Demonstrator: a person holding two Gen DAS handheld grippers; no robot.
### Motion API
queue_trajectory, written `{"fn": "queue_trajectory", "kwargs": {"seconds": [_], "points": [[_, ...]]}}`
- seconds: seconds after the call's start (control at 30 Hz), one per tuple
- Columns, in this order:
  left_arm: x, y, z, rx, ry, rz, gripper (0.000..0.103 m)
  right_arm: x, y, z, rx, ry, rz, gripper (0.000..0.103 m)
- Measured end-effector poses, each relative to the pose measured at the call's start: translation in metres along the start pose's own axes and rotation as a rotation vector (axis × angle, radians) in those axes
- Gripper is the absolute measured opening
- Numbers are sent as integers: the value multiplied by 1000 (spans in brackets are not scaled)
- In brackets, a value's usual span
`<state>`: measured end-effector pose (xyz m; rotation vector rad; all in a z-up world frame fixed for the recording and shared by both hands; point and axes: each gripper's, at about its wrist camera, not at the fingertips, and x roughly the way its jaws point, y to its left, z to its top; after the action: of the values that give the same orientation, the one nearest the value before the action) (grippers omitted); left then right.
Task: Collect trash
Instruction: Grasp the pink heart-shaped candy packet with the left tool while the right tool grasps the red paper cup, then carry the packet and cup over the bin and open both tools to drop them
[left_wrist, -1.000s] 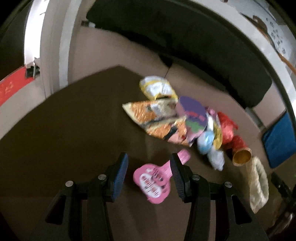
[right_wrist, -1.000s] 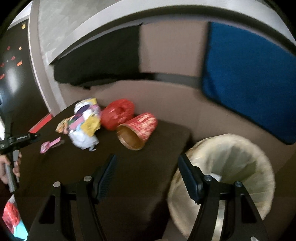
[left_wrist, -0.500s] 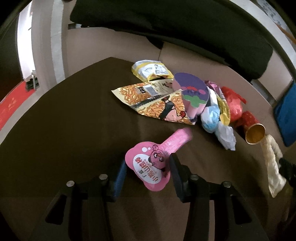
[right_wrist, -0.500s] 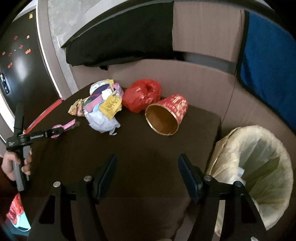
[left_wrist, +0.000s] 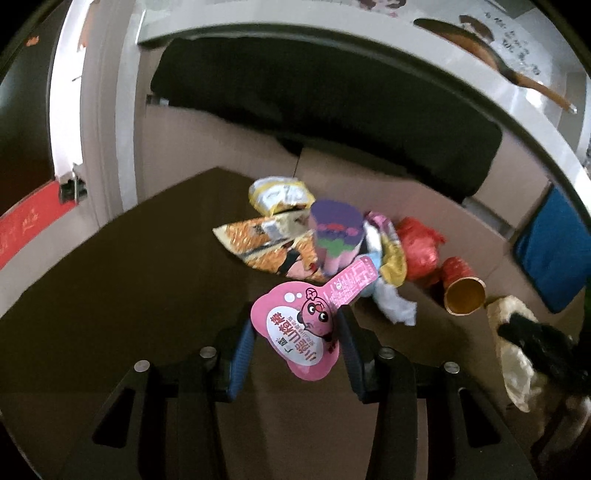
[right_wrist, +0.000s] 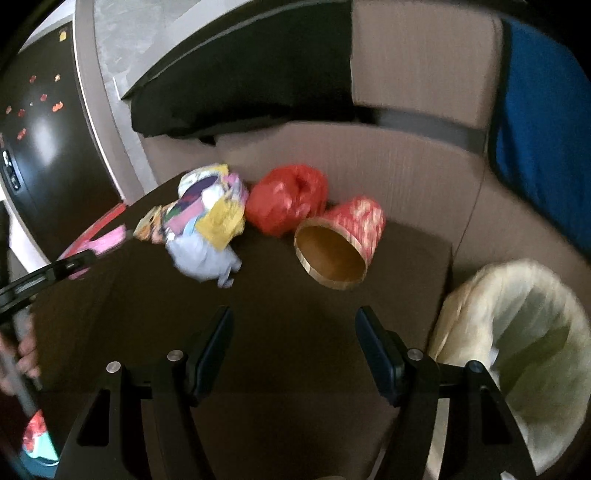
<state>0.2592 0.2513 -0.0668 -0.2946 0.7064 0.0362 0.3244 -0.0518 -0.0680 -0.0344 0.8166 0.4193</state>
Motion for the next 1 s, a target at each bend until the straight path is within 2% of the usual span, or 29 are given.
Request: {"fn": "queue_trajectory", "kwargs": {"seconds": [0.2,0.37,0.47,0.53,0.67,0.83,1.0], "points": [[-4,-5,-3,26,4,-18,45,24,-28,38,148,-64,-43,65],[0,0,-7,-17,23,-36,45,60,-43,46,279,-21,-32,65],[3,2,-10,-22,34,-36,45,81,-38,41,263,16,-82,65],[5,3,-10,-24,43,-34,45,91,-37,38,264,32,-66,70],[6,5,-12,-31,46,-30,45,97,-36,36,267,49,-60,68],[7,-2,-13,-28,44,-30,45,74,-30,34,196,1,-49,61],[1,-18,-11,-5,27,-44,45,38,-25,32,107,-36,-49,60]]}}
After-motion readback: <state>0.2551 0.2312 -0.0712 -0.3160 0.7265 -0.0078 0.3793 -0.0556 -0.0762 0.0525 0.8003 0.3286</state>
